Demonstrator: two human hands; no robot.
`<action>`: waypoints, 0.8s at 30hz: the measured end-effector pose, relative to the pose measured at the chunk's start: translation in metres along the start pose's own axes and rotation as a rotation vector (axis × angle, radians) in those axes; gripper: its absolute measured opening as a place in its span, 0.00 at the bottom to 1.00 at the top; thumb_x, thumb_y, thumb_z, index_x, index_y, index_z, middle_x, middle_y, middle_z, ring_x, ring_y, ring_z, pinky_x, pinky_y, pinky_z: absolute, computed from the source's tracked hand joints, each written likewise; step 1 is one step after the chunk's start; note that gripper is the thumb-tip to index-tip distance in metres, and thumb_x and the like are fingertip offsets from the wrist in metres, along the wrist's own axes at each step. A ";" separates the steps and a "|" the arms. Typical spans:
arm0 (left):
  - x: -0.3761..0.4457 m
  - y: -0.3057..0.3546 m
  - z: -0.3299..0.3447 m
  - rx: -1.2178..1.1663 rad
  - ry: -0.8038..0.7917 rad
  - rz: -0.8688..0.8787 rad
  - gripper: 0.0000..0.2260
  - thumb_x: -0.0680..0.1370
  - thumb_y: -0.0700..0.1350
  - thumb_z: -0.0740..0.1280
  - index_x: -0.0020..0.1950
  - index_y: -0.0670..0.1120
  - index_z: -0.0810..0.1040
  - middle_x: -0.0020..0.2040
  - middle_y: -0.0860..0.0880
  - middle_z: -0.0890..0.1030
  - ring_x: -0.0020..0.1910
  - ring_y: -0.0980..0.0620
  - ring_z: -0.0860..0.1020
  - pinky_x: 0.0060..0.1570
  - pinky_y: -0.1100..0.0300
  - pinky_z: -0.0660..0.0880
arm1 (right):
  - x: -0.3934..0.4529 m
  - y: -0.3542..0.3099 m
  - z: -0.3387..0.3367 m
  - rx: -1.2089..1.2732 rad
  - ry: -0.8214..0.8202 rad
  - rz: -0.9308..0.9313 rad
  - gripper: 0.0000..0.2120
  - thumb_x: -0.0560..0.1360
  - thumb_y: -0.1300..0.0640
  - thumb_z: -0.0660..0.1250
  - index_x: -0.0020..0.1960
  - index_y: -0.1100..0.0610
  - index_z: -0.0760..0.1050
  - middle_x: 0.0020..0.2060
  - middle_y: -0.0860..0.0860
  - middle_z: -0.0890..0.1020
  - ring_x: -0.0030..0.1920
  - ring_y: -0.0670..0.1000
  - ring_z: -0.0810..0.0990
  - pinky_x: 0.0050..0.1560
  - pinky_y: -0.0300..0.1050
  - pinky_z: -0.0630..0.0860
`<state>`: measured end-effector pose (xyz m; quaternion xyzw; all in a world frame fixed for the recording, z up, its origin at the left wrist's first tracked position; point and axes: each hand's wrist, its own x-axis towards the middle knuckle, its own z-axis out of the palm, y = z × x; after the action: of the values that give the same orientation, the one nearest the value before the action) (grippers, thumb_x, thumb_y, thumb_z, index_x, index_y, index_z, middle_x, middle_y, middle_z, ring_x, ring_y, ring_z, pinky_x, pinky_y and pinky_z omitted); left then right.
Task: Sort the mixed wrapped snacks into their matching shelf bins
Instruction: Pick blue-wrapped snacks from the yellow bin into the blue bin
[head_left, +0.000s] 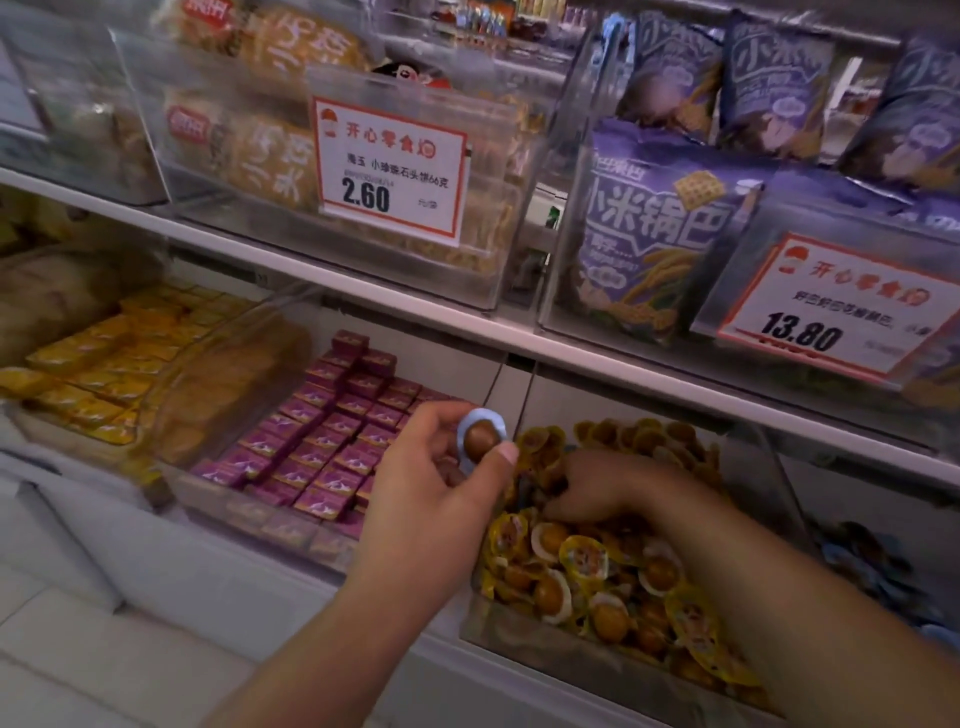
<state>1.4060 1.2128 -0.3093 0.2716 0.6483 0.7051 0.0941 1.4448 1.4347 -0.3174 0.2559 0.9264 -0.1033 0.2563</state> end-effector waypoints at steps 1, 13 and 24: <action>0.002 0.001 0.000 -0.008 0.005 0.002 0.12 0.70 0.54 0.73 0.51 0.56 0.78 0.39 0.53 0.83 0.33 0.52 0.79 0.34 0.59 0.74 | 0.000 -0.001 -0.002 0.036 0.003 -0.009 0.12 0.68 0.41 0.69 0.47 0.46 0.80 0.44 0.45 0.82 0.45 0.46 0.81 0.45 0.42 0.79; 0.004 0.001 0.000 -0.098 0.050 -0.043 0.09 0.73 0.50 0.75 0.50 0.55 0.78 0.37 0.49 0.83 0.31 0.50 0.77 0.30 0.62 0.74 | 0.026 -0.016 0.025 1.008 0.206 -0.022 0.27 0.61 0.42 0.76 0.57 0.52 0.82 0.48 0.50 0.87 0.46 0.50 0.86 0.52 0.51 0.83; 0.007 0.004 0.003 -0.086 0.056 -0.035 0.08 0.74 0.48 0.75 0.49 0.57 0.78 0.38 0.51 0.83 0.31 0.52 0.78 0.31 0.64 0.74 | -0.002 -0.008 0.003 0.577 -0.226 -0.152 0.26 0.70 0.46 0.76 0.67 0.45 0.76 0.60 0.42 0.79 0.57 0.42 0.78 0.53 0.36 0.74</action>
<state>1.4027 1.2186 -0.3035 0.2361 0.6242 0.7380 0.0997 1.4439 1.4261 -0.3188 0.2350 0.8410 -0.4083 0.2662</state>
